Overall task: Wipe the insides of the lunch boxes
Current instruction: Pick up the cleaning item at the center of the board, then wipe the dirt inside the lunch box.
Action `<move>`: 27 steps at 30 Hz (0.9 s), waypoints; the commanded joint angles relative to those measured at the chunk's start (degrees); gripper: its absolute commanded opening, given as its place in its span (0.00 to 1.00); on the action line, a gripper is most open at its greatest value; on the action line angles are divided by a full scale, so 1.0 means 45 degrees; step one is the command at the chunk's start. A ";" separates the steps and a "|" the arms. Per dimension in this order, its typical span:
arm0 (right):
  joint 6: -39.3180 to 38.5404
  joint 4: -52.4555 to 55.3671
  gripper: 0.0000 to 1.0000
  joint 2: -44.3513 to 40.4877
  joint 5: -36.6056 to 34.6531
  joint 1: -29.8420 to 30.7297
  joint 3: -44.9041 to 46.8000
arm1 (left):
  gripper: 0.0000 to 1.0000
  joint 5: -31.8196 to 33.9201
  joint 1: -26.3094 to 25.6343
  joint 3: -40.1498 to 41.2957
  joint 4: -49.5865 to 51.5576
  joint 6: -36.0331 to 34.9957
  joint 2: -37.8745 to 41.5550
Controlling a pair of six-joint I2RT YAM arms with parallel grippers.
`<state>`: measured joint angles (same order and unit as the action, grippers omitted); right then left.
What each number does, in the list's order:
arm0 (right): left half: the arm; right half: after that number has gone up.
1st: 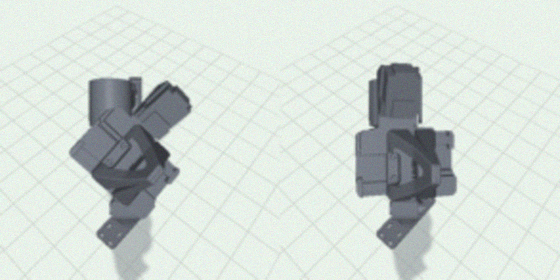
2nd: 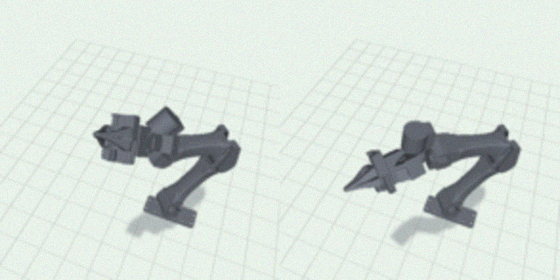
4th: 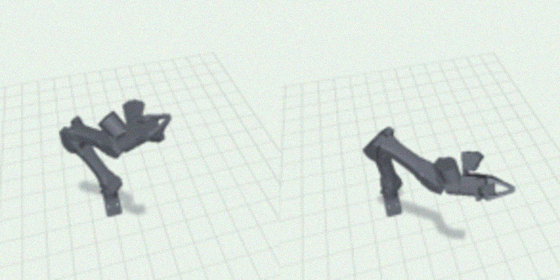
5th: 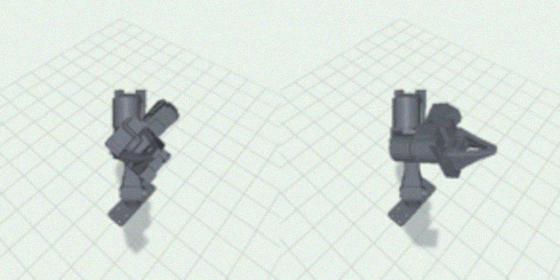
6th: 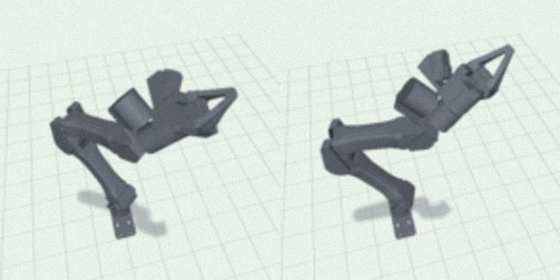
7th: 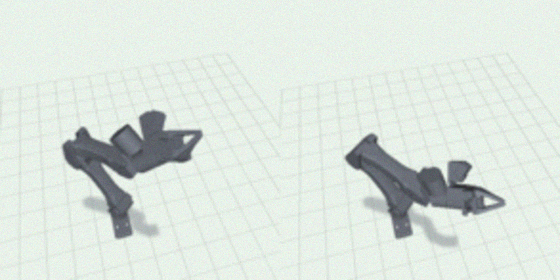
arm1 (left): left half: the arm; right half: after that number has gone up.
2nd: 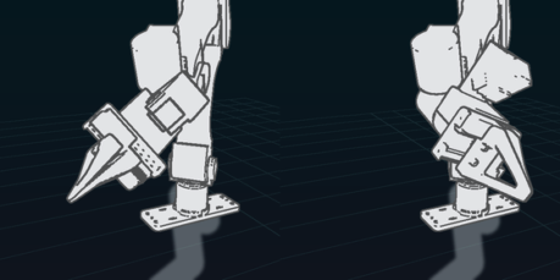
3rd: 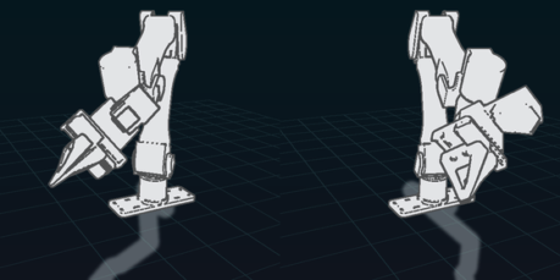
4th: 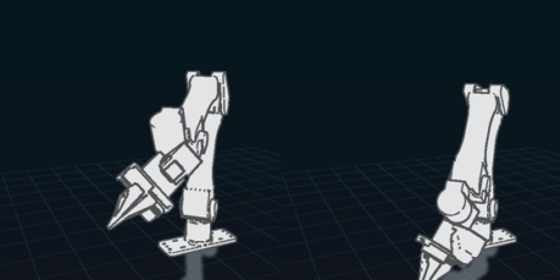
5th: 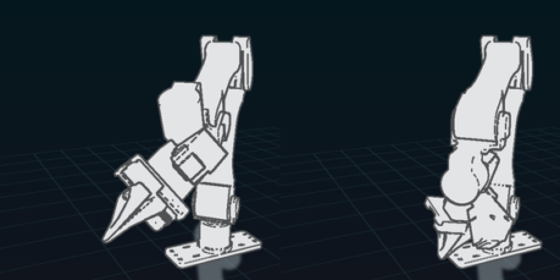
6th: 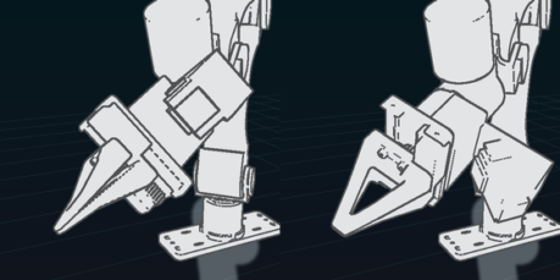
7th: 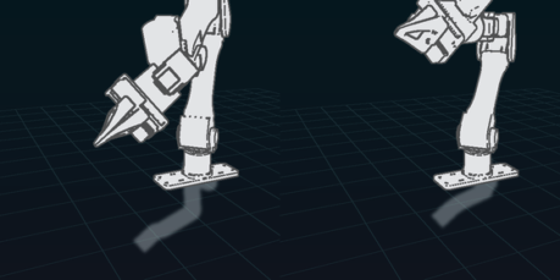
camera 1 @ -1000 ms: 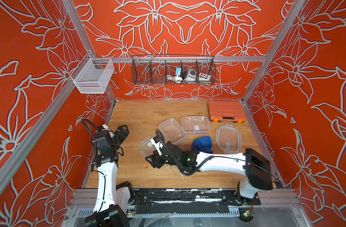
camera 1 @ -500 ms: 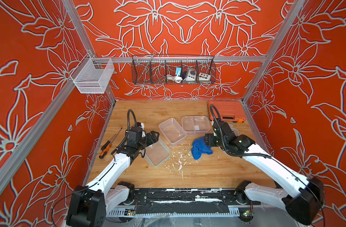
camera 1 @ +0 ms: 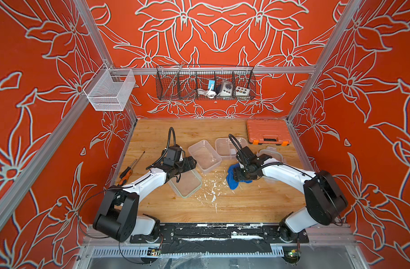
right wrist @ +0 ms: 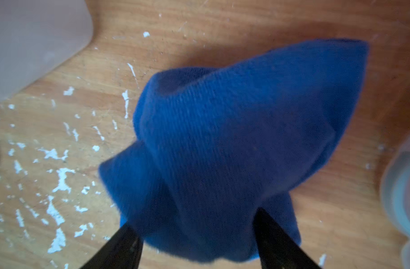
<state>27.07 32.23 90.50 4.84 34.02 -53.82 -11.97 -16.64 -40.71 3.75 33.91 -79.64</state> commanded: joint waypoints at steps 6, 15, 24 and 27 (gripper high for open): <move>-0.0517 -0.1739 0.44 0.0649 -0.0649 -0.0060 0.0398 | 0.77 0.0238 -0.0359 -0.1175 -0.0189 -0.0736 -0.1406; -0.1027 -0.0672 0.00 -0.2358 -0.1642 0.0916 0.1003 | 0.61 0.0238 -0.0540 -0.2239 -0.0086 -0.1285 -0.3042; -0.1737 0.1947 0.00 -0.6340 -0.0256 0.1346 -0.1966 | 0.26 0.0220 -0.0746 -0.3196 0.0226 -0.1919 -0.3953; -0.1914 0.1784 0.00 -0.5008 0.1128 0.1366 -0.2871 | 0.25 0.0252 -0.1001 -0.3294 0.0311 -0.2002 -0.3872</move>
<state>21.23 36.51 62.35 3.57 40.01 -65.19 -10.90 -19.79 -54.61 3.81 26.59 -96.73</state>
